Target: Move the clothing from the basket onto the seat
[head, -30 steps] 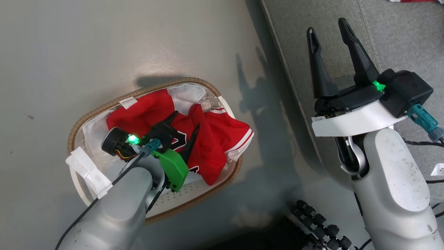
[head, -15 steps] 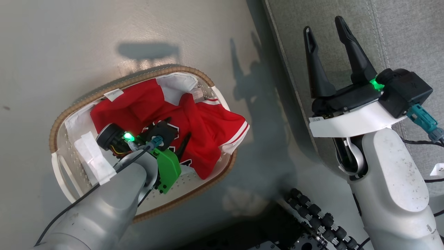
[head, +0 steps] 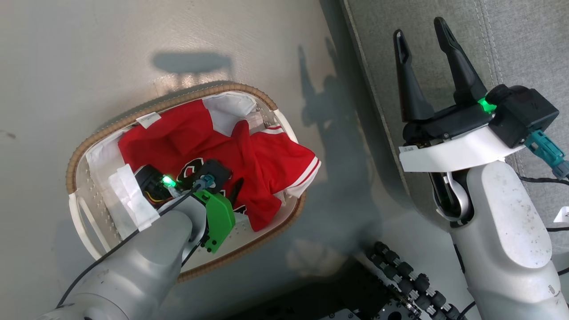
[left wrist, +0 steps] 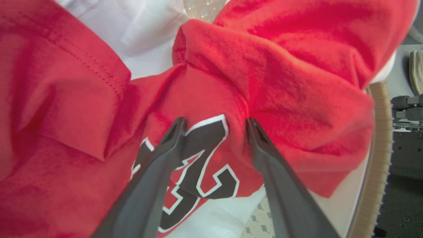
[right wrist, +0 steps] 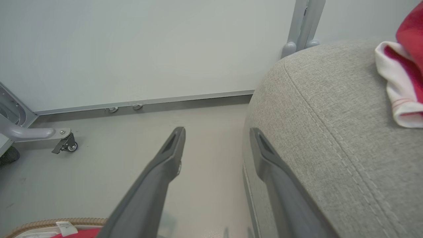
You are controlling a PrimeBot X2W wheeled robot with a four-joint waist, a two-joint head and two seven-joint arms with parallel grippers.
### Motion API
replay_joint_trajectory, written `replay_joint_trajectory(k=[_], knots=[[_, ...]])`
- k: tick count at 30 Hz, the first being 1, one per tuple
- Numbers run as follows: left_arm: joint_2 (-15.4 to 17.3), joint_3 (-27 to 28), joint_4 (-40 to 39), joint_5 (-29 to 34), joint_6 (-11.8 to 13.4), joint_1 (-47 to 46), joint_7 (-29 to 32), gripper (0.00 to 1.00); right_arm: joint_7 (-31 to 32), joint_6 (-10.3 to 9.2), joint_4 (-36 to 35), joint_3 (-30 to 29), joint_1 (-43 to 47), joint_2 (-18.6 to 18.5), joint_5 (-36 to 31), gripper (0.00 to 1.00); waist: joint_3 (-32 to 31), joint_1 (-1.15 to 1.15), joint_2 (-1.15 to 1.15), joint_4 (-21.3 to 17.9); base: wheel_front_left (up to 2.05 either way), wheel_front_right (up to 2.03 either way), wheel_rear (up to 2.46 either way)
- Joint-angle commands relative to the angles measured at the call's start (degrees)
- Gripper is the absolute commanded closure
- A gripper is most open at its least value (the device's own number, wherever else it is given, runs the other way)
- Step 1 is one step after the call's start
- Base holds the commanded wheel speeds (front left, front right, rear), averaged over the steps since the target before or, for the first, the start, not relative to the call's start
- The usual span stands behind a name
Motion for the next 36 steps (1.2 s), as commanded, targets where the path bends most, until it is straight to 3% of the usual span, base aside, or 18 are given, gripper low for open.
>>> replay_joint_trajectory(k=[1,7,16,22,36], knots=[[0.18,-0.28,-0.22,-0.88,-0.17,0.34,0.14,1.0,-0.13,-0.08,0.26,-0.23,-0.28,-0.14,-0.23,0.0,-0.4,0.0,0.0,0.15,0.0,0.0,0.0],[0.07,-0.83,-1.53,-3.04,-0.17,1.56,-0.79,1.0,-0.13,-0.08,1.1,-0.51,0.27,-0.14,-0.48,0.0,-3.32,0.0,0.0,0.83,0.0,0.0,0.0],[-0.78,-0.14,-3.92,-6.74,-0.17,4.84,-2.26,1.0,-0.13,-0.08,3.62,-1.02,2.65,-0.16,-0.95,0.0,-12.88,0.0,0.0,3.15,0.0,0.0,0.0],[0.21,7.47,-9.26,-4.7,-0.17,9.41,-2.25,1.0,-0.13,-0.07,5.5,-1.79,4.7,-0.17,-1.56,0.0,-19.48,0.0,0.0,5.89,0.0,0.0,0.0],[-0.49,27.54,-24.51,7.47,-0.17,24.17,-2.27,1.0,-0.13,-0.07,9.71,-3.7,13.56,-0.19,-2.07,0.0,-34.52,0.0,0.0,12.53,0.0,0.0,0.0]])
